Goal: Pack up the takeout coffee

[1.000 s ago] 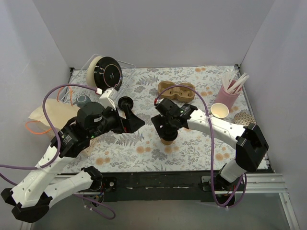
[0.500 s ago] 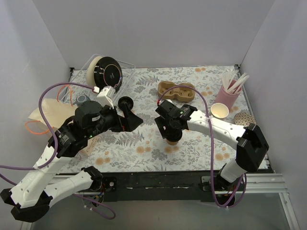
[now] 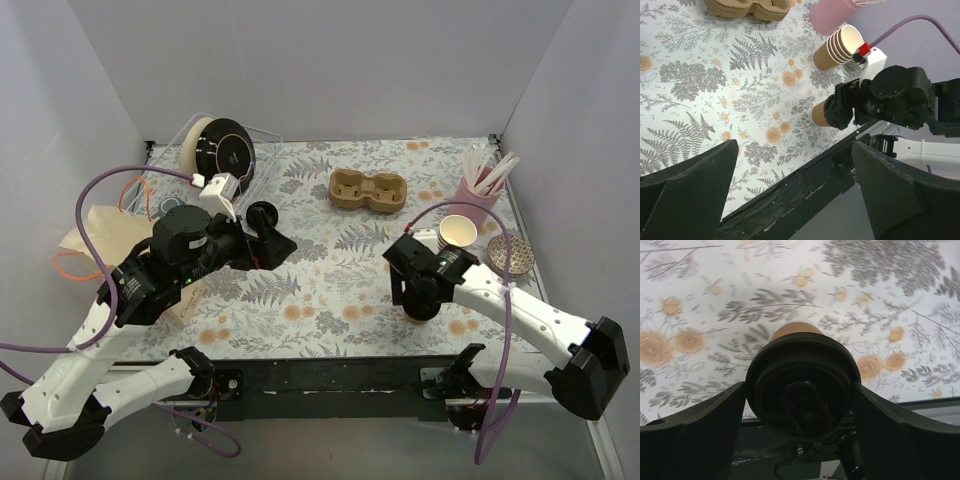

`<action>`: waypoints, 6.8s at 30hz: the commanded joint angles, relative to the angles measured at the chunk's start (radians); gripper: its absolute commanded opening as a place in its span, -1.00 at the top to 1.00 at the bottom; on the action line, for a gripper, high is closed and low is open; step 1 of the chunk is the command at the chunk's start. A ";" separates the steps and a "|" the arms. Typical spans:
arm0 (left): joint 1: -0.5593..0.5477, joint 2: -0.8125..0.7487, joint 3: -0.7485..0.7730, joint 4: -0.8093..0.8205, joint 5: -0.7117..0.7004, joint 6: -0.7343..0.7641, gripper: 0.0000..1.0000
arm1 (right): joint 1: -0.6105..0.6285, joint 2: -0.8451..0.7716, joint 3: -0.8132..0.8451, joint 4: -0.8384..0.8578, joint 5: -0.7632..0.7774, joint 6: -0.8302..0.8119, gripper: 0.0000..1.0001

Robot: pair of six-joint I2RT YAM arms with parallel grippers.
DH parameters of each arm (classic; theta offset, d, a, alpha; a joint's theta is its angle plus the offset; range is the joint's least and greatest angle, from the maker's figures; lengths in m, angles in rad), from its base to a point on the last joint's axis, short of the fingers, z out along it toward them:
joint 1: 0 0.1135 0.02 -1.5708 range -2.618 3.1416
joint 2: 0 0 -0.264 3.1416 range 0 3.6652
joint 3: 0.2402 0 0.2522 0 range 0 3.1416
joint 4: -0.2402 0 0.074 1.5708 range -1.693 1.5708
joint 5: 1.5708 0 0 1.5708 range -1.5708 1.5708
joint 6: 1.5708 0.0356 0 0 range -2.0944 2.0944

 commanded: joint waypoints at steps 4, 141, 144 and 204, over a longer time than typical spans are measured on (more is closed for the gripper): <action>0.002 0.008 0.039 -0.028 -0.016 0.041 -0.96 | -0.244 -0.160 -0.104 -0.040 0.122 0.064 -0.64; -0.070 1.080 0.197 0.659 0.533 -0.105 -0.49 | -0.521 -0.356 -0.194 0.375 -0.370 -0.396 -0.92; -0.070 1.063 0.179 0.658 0.519 -0.105 -0.49 | -0.521 -0.347 -0.147 0.338 -0.361 -0.387 -0.91; 0.414 0.213 0.156 -0.468 -0.653 0.099 0.49 | -0.523 -0.335 0.240 0.063 -0.751 -0.370 -0.51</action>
